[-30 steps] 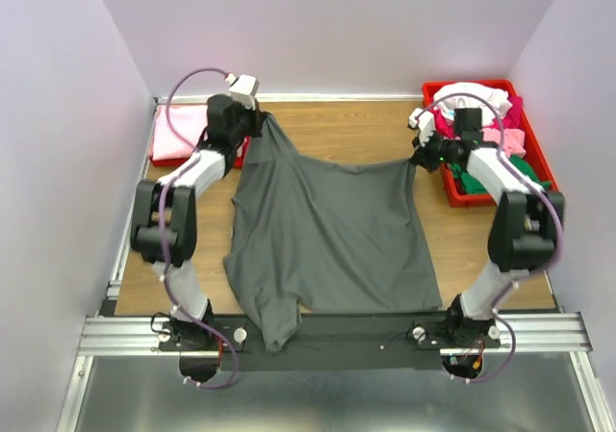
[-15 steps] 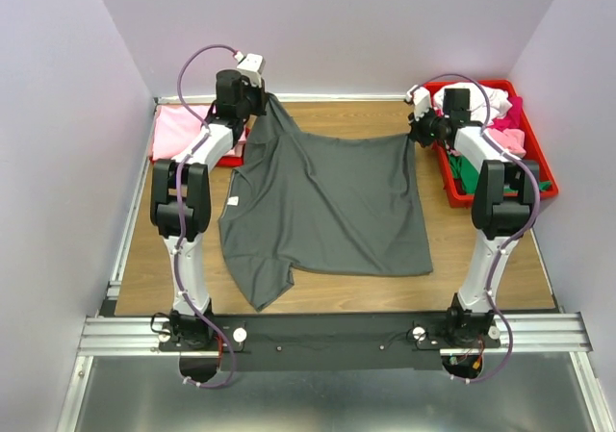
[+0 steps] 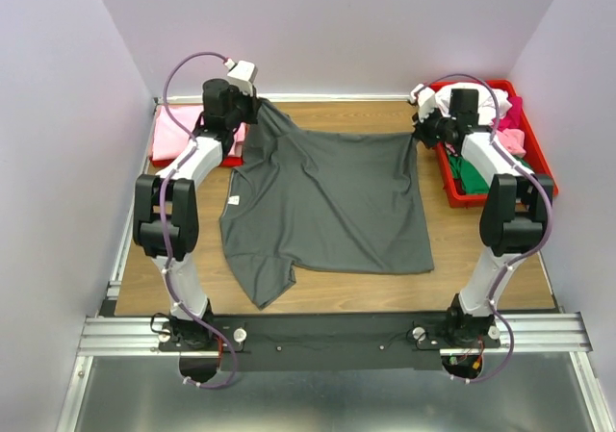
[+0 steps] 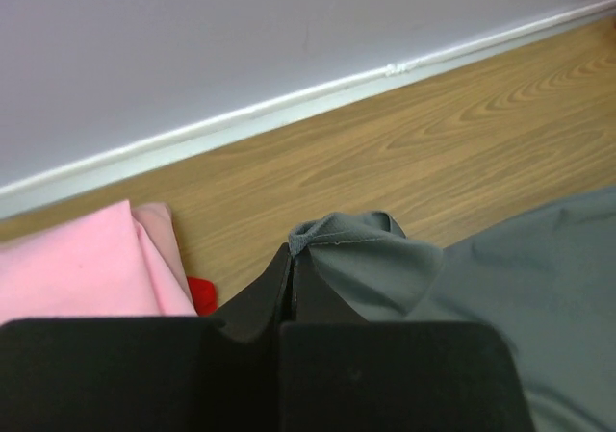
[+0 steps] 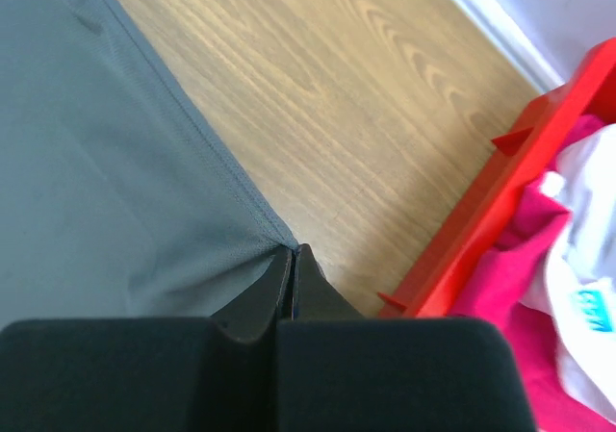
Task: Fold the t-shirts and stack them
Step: Flatten the tshirt out, then fold the tshirt
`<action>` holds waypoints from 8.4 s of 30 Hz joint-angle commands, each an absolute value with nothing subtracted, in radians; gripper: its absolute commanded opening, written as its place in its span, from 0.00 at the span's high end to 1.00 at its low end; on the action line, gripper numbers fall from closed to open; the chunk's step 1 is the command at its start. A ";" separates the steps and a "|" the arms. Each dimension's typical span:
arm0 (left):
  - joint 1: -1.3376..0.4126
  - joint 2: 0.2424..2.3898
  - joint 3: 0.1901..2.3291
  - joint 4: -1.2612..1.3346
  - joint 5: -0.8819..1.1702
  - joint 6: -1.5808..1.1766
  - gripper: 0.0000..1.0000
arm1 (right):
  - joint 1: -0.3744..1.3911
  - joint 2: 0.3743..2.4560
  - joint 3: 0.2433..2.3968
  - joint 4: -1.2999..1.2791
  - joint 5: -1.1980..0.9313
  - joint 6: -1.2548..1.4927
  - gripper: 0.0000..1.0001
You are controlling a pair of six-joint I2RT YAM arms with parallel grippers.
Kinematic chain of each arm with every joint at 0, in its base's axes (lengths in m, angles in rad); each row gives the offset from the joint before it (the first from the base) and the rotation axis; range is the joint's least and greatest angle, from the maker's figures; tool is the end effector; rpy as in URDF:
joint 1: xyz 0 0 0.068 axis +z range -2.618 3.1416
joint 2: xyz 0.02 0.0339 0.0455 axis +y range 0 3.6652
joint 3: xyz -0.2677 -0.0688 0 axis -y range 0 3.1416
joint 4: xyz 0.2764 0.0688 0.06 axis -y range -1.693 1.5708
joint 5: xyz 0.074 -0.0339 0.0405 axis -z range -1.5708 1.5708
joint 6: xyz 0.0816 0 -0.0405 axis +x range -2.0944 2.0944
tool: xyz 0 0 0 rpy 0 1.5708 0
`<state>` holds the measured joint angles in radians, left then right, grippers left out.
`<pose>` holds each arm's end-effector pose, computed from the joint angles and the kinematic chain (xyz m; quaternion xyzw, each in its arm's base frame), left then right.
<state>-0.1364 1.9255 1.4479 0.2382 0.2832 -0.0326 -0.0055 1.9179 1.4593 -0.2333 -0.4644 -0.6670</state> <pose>0.5260 -0.0952 0.2546 0.1274 0.7730 -0.1622 0.5999 0.4988 0.0338 0.2029 -0.3786 0.8012 0.0600 0.4595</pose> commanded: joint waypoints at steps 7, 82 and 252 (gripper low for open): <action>-0.129 1.779 1.332 0.350 0.324 0.012 1.00 | -0.003 1.792 1.345 -0.227 -0.512 -0.699 0.99; -0.137 1.337 0.836 0.492 0.235 -0.055 1.00 | -0.002 1.562 1.149 -0.217 -0.676 -0.919 1.00; -0.242 1.399 0.925 0.048 0.249 0.026 1.00 | 0.057 1.764 1.197 -0.091 -0.361 -0.980 1.00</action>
<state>-0.2245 1.4551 0.9470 0.0963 0.2558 0.0196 0.0681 1.8084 1.2217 -0.0982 -0.3557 -0.9848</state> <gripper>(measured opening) 0.008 0.008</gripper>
